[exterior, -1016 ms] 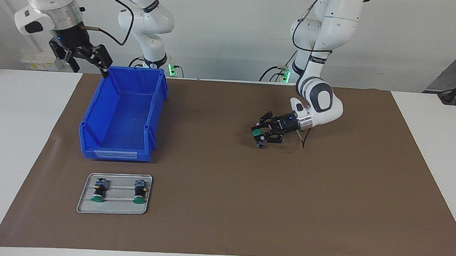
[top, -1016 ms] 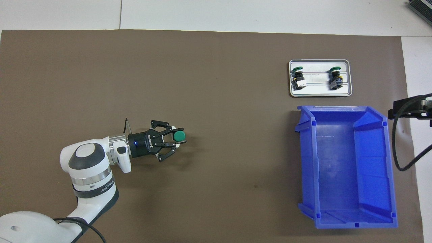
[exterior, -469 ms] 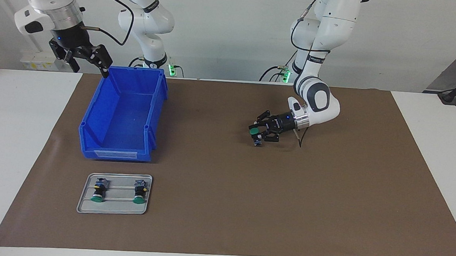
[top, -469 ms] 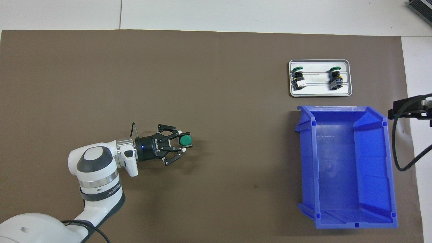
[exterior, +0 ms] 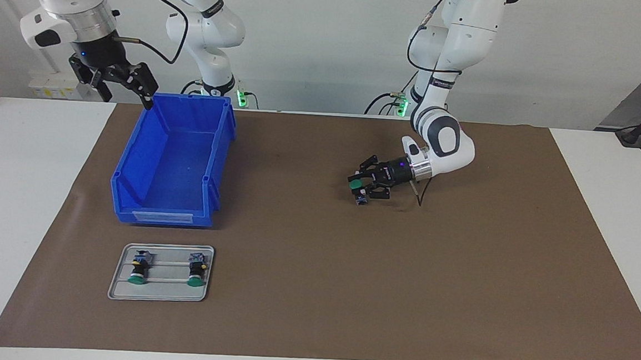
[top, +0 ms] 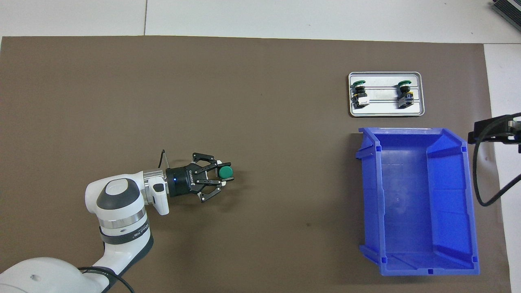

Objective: Place and press button with both arms

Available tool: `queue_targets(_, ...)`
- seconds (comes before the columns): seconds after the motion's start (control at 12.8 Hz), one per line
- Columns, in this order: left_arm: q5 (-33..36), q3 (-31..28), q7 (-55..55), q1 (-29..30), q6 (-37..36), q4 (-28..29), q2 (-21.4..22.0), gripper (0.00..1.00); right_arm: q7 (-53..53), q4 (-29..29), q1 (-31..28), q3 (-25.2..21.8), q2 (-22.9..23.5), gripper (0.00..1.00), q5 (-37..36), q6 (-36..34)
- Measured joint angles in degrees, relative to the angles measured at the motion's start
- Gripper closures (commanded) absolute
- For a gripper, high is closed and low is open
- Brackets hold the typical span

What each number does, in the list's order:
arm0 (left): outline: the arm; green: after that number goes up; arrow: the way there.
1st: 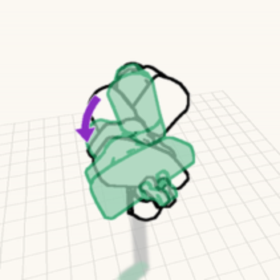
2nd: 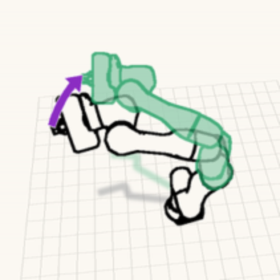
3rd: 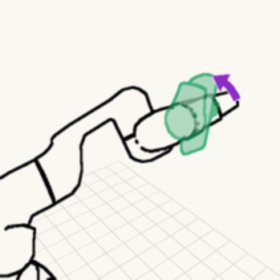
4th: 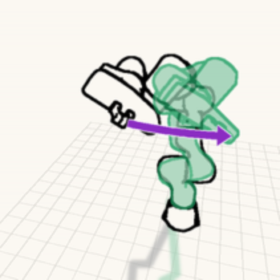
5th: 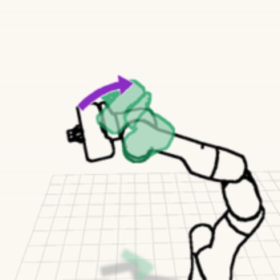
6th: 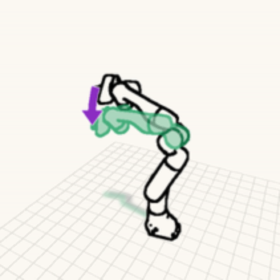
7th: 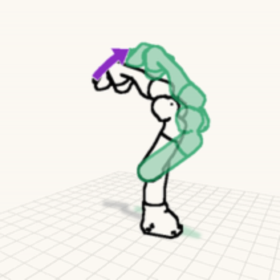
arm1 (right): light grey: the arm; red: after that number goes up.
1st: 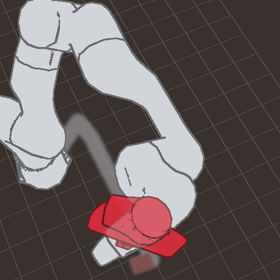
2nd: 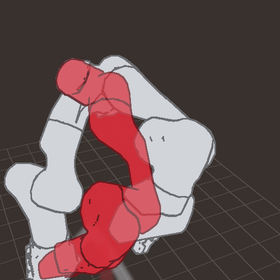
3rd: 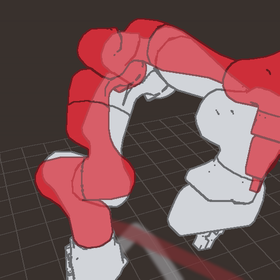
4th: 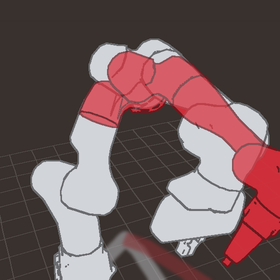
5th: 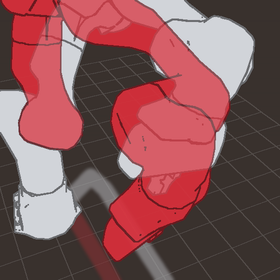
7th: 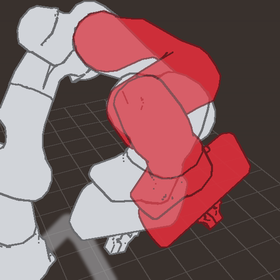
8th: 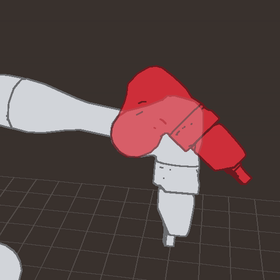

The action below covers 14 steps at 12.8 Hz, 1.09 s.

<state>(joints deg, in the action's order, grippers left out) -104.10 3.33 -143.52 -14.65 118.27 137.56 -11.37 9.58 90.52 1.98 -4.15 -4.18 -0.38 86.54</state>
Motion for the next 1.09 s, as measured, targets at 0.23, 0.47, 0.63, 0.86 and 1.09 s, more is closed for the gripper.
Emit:
queue_targets(0.23,0.00,0.00,-0.31,-0.01,0.00,0.01,0.00,1.00,0.00,0.00,0.00,0.00,0.00,0.00,0.00,0.00)
queue_targets(0.47,0.00,-0.01,-0.45,-0.02,0.00,0.02,0.00,0.90,0.00,0.00,0.00,0.00,0.00,0.00,0.00,0.00)
queue_targets(0.63,0.00,-0.02,-0.47,-0.02,0.00,0.02,0.00,0.79,0.00,0.00,0.00,0.00,0.00,0.00,0.00,0.00)
queue_targets(0.86,0.00,-0.04,-0.49,-0.02,0.00,0.03,0.00,0.73,0.00,0.00,0.00,0.00,0.00,0.00,0.00,0.00)
queue_targets(1.09,0.00,-0.05,-0.49,-0.02,0.00,0.03,0.00,0.55,0.00,0.00,0.00,0.00,0.00,0.00,0.00,0.00)
